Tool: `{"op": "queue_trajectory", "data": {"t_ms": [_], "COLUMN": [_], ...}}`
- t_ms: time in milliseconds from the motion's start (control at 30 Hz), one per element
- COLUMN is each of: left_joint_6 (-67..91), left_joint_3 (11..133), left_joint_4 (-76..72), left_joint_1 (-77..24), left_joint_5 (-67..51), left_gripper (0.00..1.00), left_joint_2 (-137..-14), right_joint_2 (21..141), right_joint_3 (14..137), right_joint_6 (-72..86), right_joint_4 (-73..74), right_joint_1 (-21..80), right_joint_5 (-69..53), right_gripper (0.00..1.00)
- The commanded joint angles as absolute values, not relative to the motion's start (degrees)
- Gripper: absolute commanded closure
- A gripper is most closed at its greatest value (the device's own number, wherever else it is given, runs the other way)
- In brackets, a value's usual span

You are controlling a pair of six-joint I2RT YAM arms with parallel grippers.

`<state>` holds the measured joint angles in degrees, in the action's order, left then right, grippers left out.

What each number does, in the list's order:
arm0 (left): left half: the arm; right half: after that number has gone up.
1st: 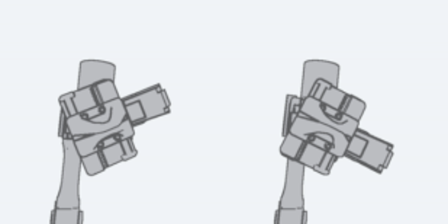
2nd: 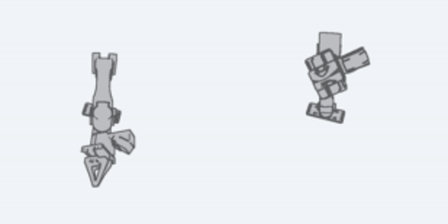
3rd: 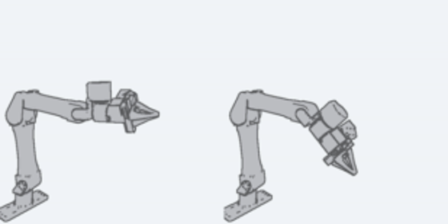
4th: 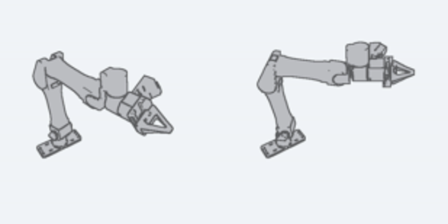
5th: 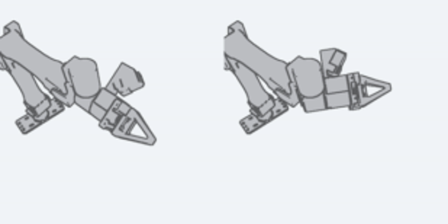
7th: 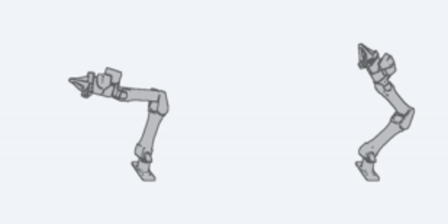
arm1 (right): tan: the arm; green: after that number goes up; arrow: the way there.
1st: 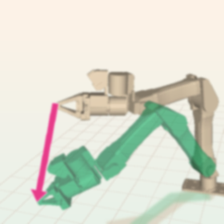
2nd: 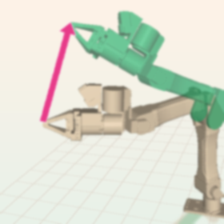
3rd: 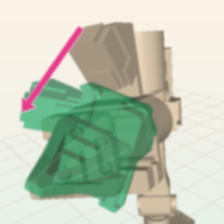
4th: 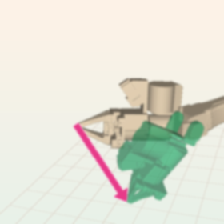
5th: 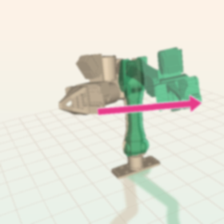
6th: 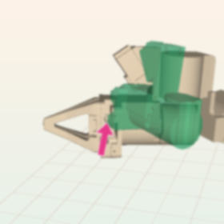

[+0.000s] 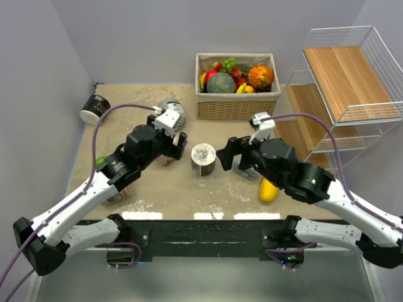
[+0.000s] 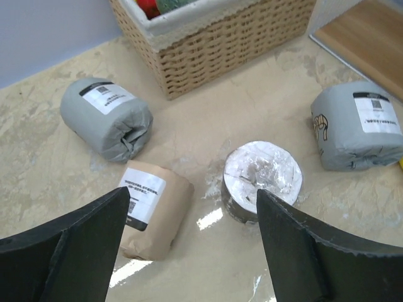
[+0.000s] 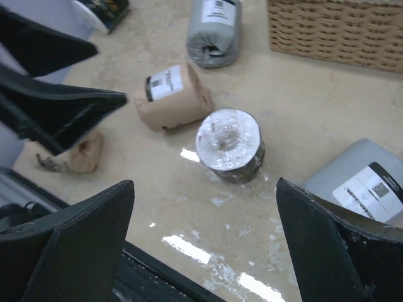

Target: Place and organize the paper towels onto the shelf

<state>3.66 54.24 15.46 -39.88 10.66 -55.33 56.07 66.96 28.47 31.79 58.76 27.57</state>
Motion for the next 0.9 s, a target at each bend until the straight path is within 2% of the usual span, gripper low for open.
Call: {"op": "queue_trajectory", "data": {"t_ms": [0,200,267,567,867], "left_joint_6": [0.53,0.26,0.35,0.44,1.23], "left_joint_3": [59.5,66.61,69.16,69.7,70.31], "left_joint_4": [22.06,24.6,25.22,22.41,22.94], "left_joint_1": [-44.55,-49.83,-50.01,-50.62,-50.71], "left_joint_5": [14.93,8.9,6.95,-0.95,1.65], "left_gripper": [0.15,0.17,0.21,0.24,0.27], "left_joint_2": [-61.85,-73.79,-78.28,-86.74,-94.56], "right_joint_2": [47.4,40.96,39.47,39.2,38.32], "right_joint_3": [63.38,62.84,62.75,64.6,63.46], "right_joint_6": [24.17,24.7,24.52,24.87,25.66], "right_joint_4": [26.02,24.79,24.17,25.66,24.96], "right_joint_1": [58.89,58.8,58.8,58.8,58.8], "right_joint_5": [18.9,19.78,18.64,18.01,18.55], "right_gripper": [0.03,0.04,0.04,0.04,0.04]}}
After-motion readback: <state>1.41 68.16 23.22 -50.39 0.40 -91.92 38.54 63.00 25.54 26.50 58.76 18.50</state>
